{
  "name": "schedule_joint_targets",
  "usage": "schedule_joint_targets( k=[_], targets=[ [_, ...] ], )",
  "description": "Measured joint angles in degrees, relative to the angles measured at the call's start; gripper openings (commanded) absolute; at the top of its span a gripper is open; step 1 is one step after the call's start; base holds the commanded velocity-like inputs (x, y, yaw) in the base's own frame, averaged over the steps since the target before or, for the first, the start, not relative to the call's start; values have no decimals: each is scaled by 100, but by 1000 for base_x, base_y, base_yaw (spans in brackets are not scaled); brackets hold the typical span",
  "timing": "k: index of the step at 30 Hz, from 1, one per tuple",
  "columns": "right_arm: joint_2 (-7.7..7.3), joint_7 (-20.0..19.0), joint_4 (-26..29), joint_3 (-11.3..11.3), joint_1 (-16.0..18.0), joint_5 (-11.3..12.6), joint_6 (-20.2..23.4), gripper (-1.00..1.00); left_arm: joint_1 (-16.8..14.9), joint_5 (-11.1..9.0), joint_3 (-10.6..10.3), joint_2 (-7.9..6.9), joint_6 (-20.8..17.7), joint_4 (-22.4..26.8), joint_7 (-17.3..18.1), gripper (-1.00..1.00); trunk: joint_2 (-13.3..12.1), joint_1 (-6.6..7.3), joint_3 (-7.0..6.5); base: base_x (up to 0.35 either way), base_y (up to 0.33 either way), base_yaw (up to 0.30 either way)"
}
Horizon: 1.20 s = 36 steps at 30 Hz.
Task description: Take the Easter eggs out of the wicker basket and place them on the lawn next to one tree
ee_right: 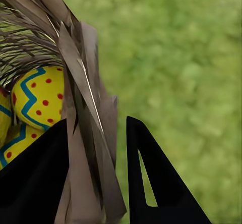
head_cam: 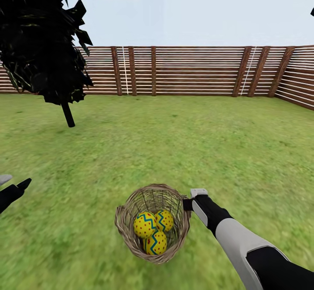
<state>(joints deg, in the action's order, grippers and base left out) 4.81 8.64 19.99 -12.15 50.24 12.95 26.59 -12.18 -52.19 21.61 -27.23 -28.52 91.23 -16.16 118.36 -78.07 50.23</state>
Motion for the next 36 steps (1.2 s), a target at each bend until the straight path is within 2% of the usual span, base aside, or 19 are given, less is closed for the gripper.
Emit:
schedule_joint_targets(
  k=[12, 15, 18, 36],
  targets=[
    [6, -2, 22, 0, 0, 3, -1, -100, 0, 6, -4, 0, 0, 3, -8, 100, -481, 264, -215, 0, 0, 0],
    [3, -181, 104, 5, -7, 52, -6, -100, -7, -1, -14, 13, -2, 8, 1, 100, -602, 330, -269, 0, 0, 0],
    [-2, -261, 120, -7, -9, -12, 0, -100, -8, -3, -17, 18, 0, 14, 13, 100, -722, 395, -323, 0, 0, 0],
    [6, -372, 133, 0, -9, -2, -3, -100, -9, -3, -18, 44, 0, 18, 21, 100, -1444, 791, -646, 0, 0, 0]
  ],
)
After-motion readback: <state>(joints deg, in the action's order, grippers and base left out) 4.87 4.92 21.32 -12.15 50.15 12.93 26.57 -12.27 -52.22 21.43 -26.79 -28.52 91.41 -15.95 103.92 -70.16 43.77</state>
